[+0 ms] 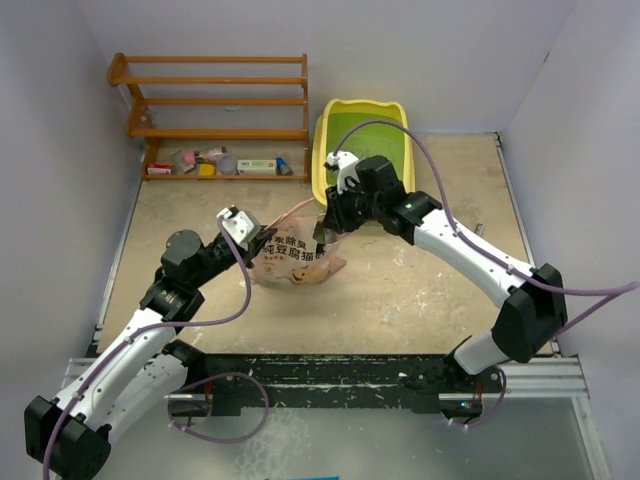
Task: Fill the litter box with clean litter
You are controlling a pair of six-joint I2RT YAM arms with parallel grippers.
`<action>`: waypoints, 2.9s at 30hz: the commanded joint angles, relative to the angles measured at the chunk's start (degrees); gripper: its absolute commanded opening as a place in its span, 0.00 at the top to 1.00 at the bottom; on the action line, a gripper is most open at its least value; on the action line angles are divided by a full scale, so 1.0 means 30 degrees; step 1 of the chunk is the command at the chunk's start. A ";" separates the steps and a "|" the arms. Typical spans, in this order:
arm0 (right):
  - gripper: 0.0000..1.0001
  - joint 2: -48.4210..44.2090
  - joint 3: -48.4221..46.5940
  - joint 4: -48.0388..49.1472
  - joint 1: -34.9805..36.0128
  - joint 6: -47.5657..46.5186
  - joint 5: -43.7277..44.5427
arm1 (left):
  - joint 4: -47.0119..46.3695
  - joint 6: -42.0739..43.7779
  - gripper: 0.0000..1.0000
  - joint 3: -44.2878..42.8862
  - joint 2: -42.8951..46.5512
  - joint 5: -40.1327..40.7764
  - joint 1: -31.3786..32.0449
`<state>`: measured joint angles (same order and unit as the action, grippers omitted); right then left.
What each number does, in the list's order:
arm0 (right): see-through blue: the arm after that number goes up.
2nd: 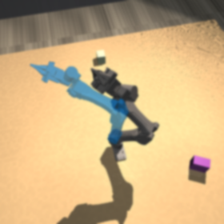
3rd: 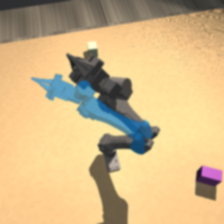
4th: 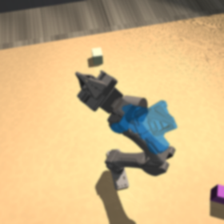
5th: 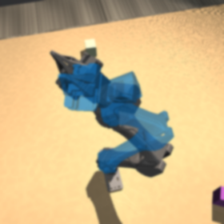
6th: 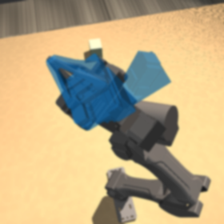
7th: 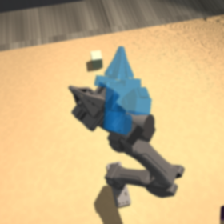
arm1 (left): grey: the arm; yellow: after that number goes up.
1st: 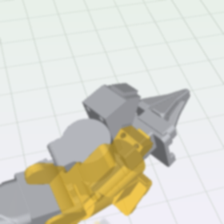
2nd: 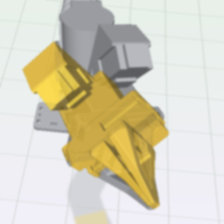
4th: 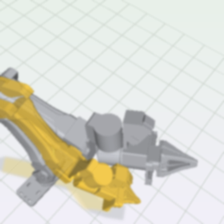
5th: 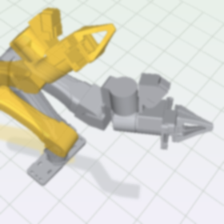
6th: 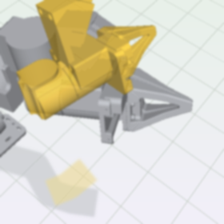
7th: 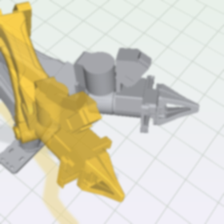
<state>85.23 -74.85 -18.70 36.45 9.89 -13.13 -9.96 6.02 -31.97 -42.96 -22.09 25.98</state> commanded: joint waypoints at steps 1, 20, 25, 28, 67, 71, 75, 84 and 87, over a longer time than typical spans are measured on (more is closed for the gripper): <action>1.00 0.0620 -0.0367 0.1111 0.0467 -0.0853 0.1972 | -0.3276 -0.0363 1.00 -0.0606 0.0521 0.0067 -0.0102; 1.00 0.1551 0.2460 0.3111 0.1548 0.0086 0.2436 | -0.3115 -0.0251 1.00 -0.0793 0.0061 -0.0063 -0.0104; 1.00 0.2004 0.2948 0.3479 0.1858 0.0472 0.2357 | -0.3099 -0.0253 1.00 -0.0872 -0.0083 -0.0137 -0.0104; 1.00 0.2227 0.3355 0.3887 0.1935 0.0762 0.2155 | -0.3097 -0.0249 1.00 -0.0849 -0.0035 -0.0109 -0.0104; 1.00 -0.0448 1.0600 1.7936 0.1169 1.3461 -0.2585 | -0.2193 0.0042 1.00 -0.1329 -0.1040 0.0097 -0.0104; 1.00 -0.0368 1.1365 2.0353 0.0829 1.5124 -0.2998 | -0.2145 0.0043 1.00 -0.1364 -0.1067 0.0069 -0.0104; 1.00 -0.0043 1.1744 2.2286 0.0513 1.6358 -0.3311 | -0.2158 0.0043 1.00 -0.1359 -0.1083 0.0096 -0.0104; 1.00 -0.0740 1.2939 2.3880 -0.0218 1.7227 -0.2970 | -0.2178 0.0073 1.00 -0.1371 -0.1045 0.0113 -0.0104; 1.00 -0.1428 1.3649 2.4189 -0.0587 1.7281 -0.2678 | -0.2218 0.0058 1.00 -0.1360 -0.1057 0.0068 -0.0097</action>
<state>85.71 -35.59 46.24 35.94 58.74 -20.58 -10.72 6.22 -32.69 -46.61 -22.35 26.00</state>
